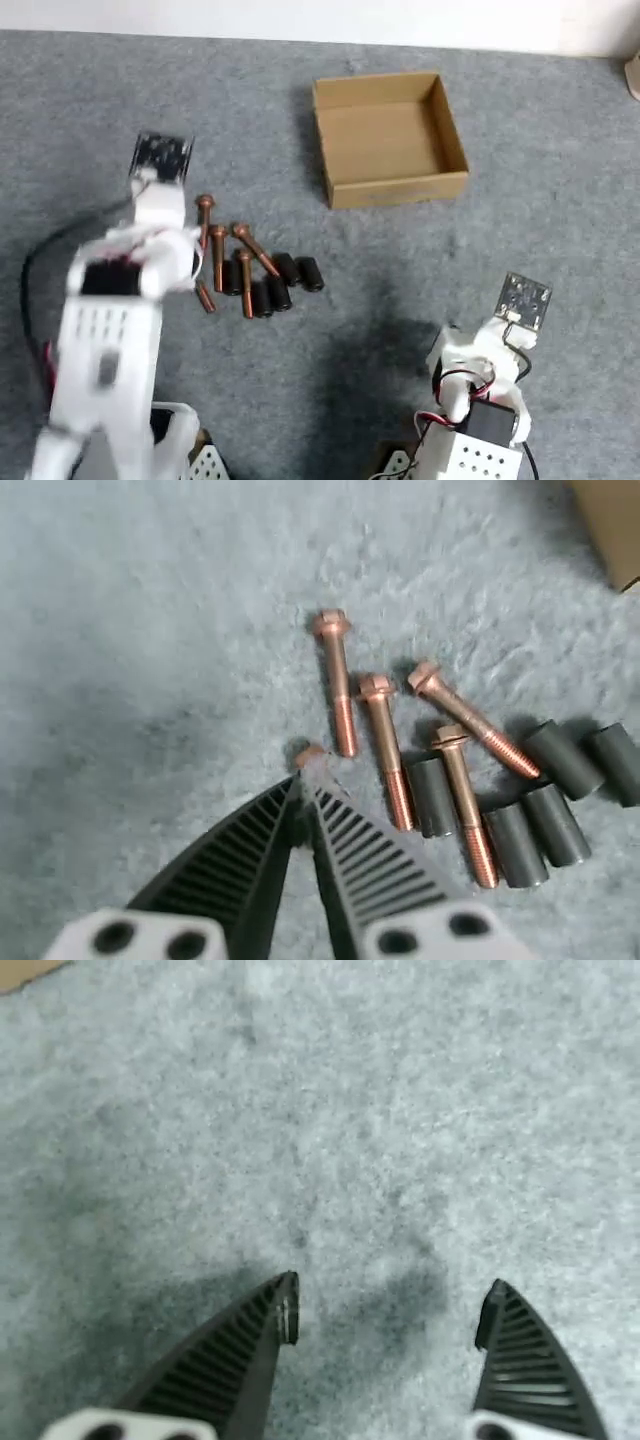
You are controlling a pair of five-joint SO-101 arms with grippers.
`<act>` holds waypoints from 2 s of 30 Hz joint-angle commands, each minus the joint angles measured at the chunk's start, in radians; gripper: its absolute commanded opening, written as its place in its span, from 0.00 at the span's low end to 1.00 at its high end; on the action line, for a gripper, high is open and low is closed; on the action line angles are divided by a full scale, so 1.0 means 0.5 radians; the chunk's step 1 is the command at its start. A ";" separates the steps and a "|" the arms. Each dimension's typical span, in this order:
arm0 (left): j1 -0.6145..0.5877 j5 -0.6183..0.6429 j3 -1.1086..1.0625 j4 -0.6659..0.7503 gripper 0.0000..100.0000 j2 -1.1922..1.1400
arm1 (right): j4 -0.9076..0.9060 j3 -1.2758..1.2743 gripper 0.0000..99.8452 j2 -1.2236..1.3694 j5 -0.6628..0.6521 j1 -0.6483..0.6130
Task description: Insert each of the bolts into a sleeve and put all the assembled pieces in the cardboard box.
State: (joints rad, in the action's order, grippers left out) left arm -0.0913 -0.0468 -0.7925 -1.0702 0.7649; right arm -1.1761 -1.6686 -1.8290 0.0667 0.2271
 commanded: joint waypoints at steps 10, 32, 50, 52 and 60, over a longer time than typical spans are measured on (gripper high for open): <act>0.044 0.064 0.069 0.341 0.01 -0.508 | 0.265 -0.238 0.27 -0.008 0.006 0.041; -0.048 0.068 -0.130 0.473 0.01 -0.493 | 0.385 0.597 0.27 0.523 -0.288 -1.026; -0.124 0.147 -0.198 0.605 0.01 -0.505 | 0.830 1.984 0.27 2.923 -0.021 -1.662; -0.124 0.147 -0.201 0.626 0.01 -0.502 | 0.867 1.978 0.27 3.046 -0.021 -1.640; -0.127 0.147 -0.204 0.626 0.01 -0.502 | 0.870 1.984 0.27 3.178 -0.021 -1.594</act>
State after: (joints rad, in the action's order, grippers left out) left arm -0.1404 0.0238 -0.8984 -0.7756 0.5071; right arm -0.7618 -0.7219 -0.2424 0.0453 -0.5662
